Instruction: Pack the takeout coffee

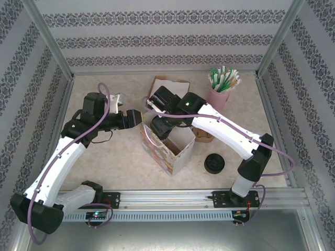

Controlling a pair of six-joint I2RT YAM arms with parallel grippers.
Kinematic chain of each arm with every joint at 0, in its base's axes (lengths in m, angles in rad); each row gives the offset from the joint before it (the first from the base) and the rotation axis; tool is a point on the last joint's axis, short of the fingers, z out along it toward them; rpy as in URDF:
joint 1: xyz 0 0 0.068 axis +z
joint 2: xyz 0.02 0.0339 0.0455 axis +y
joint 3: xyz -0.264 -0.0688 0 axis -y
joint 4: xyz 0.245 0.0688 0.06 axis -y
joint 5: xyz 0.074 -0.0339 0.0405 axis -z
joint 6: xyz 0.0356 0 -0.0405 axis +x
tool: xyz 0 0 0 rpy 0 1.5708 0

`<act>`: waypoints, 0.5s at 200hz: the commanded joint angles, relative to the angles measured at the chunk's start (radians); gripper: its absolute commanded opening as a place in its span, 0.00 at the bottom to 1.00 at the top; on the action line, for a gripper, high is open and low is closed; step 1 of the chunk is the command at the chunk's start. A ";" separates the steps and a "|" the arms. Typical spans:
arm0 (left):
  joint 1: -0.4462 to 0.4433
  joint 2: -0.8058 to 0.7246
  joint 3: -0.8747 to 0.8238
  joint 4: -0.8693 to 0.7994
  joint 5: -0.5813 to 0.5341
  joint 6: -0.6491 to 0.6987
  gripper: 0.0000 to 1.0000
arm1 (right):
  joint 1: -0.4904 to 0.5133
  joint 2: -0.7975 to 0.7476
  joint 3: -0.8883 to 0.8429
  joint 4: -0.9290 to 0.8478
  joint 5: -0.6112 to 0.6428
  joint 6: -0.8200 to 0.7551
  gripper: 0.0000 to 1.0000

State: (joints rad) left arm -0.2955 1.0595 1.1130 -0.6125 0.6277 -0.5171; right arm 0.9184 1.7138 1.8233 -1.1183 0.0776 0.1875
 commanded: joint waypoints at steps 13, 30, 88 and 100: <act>-0.013 0.027 0.058 -0.056 -0.012 0.089 0.77 | -0.001 0.003 -0.016 0.034 -0.009 0.029 0.63; -0.013 0.049 0.066 -0.065 -0.019 0.104 0.77 | -0.001 -0.003 -0.029 0.058 -0.020 0.036 0.63; -0.014 0.093 0.082 -0.064 0.011 0.127 0.76 | -0.001 -0.007 -0.081 0.099 -0.027 0.060 0.63; -0.014 0.100 0.084 -0.068 0.010 0.135 0.76 | -0.001 -0.008 -0.089 0.104 -0.028 0.062 0.63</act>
State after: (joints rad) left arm -0.2955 1.1576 1.1656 -0.6521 0.6216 -0.4255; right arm 0.9184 1.7138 1.7546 -1.0409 0.0624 0.2260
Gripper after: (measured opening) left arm 0.759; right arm 0.634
